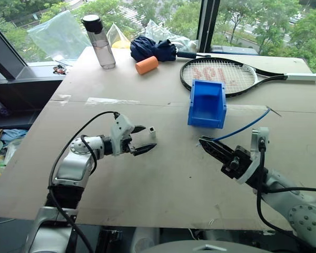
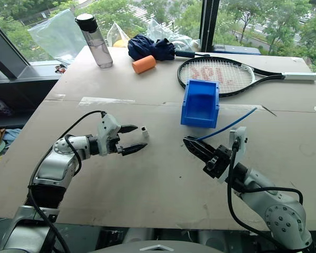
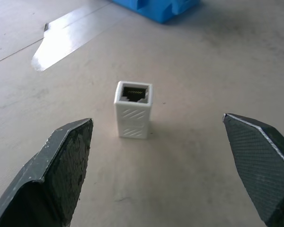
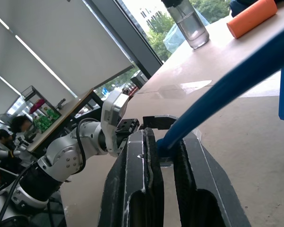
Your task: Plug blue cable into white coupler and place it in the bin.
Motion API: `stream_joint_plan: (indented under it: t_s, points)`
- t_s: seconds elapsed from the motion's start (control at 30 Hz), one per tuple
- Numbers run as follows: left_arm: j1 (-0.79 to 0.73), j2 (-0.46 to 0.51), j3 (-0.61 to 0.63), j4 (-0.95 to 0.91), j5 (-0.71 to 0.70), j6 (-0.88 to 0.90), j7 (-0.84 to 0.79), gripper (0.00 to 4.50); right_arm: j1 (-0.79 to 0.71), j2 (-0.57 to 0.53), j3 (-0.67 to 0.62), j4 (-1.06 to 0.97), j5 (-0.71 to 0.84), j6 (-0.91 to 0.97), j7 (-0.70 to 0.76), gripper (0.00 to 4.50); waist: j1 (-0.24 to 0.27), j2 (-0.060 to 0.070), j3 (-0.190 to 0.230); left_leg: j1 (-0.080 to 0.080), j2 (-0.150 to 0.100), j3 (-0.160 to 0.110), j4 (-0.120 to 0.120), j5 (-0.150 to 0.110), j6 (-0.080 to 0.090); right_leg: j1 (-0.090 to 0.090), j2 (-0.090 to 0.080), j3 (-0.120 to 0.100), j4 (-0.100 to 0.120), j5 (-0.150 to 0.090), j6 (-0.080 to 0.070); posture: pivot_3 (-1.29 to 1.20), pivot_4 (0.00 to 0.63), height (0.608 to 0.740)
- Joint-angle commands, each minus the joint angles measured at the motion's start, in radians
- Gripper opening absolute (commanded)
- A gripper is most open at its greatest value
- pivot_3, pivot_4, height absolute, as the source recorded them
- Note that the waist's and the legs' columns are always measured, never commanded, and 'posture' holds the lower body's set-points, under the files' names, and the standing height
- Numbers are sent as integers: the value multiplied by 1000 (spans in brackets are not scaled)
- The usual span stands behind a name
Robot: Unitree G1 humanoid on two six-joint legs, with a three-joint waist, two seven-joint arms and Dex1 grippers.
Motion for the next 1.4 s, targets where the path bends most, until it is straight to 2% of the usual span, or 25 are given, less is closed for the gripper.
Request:
stream_joint_plan:
  t_s: [0.03, 0.1, 0.13, 0.2, 0.3, 0.43, 0.63, 0.7, 0.83, 1.07, 1.4]
  points:
    - [-53, -20, -20, 91, 65, -113, 24, 4459, -5, 0, 0, -42, -9, -18, 2, 0, 0, 0, 0, 0, 0, 0, 0, 0, 0, 0, 0, 0, 0, 0, 0, 0, 150, 740]
    - [-84, -36, -31, 157, 82, -150, 15, 4459, 4, 2, 2, -52, -16, -20, -4, 0, 1, 0, 0, 0, 0, 0, 0, 0, 0, 0, 0, 0, 0, 0, 0, 0, 150, 740]
    - [-98, -42, -34, 186, 86, -166, 6, 3934, 6, 4, 2, -54, -18, -21, -7, 0, 3, 0, 0, 0, 0, 0, 0, 0, 0, 0, 0, 0, 0, 0, 0, 0, 150, 740]
    - [-128, -56, -45, 245, 85, -200, -32, 3188, 12, 6, 1, -61, -27, -24, -16, 0, 5, 0, 0, -1, 0, 0, 0, 0, 0, 0, 0, 0, 0, 1, 1, 0, 150, 740]
    - [-161, -73, -56, 304, 81, -237, -85, 1708, 19, 11, -3, -67, -61, -35, -41, 0, 8, -1, 0, -1, 0, 0, 0, 0, 0, 0, 0, 0, 0, 1, 1, 0, 150, 740]
    - [-187, -85, -63, 336, 55, -262, -191, 510, 16, 3, 7, -74, -145, -67, -14, 0, 10, -1, -1, 0, 0, 0, 0, 0, 0, 0, 0, 0, 0, 1, 1, 0, 150, 740]
    - [-205, -118, -178, 247, 46, -244, -410, 537, -65, -128, 97, -8, -437, -192, 212, 0, 11, -1, -1, -1, -1, 1, 1, 0, 0, 0, 0, 0, 0, 0, 0, 0, 150, 740]
    - [-225, -146, -221, 241, 62, -252, -447, 537, -116, -145, 119, 52, -476, -221, 292, 0, 12, -1, -1, 0, -1, 0, 2, 0, 0, 0, 0, 0, 0, 0, 0, 0, 150, 740]
    - [-293, -198, -292, 283, 110, -312, -495, 537, -212, -238, 208, 190, -650, -345, 505, 0, 13, -1, -1, -1, -2, 0, 3, 0, 0, 1, 0, 0, -1, 0, 0, 0, 150, 740]
    - [-355, -215, -344, 351, 159, -383, -544, 537, -321, -252, 277, 357, -778, -455, 678, 0, 8, -1, 0, -1, -1, -1, 3, 0, 0, 0, 2, 1, -1, 2, 3, 0, 150, 740]
    - [-405, -255, -358, 414, 202, -415, -541, 537, -396, -186, 318, 443, -840, -476, 755, 0, 12, -1, 0, -2, -1, 0, 3, 0, 0, 0, 2, 1, -1, 2, 4, 0, 150, 740]
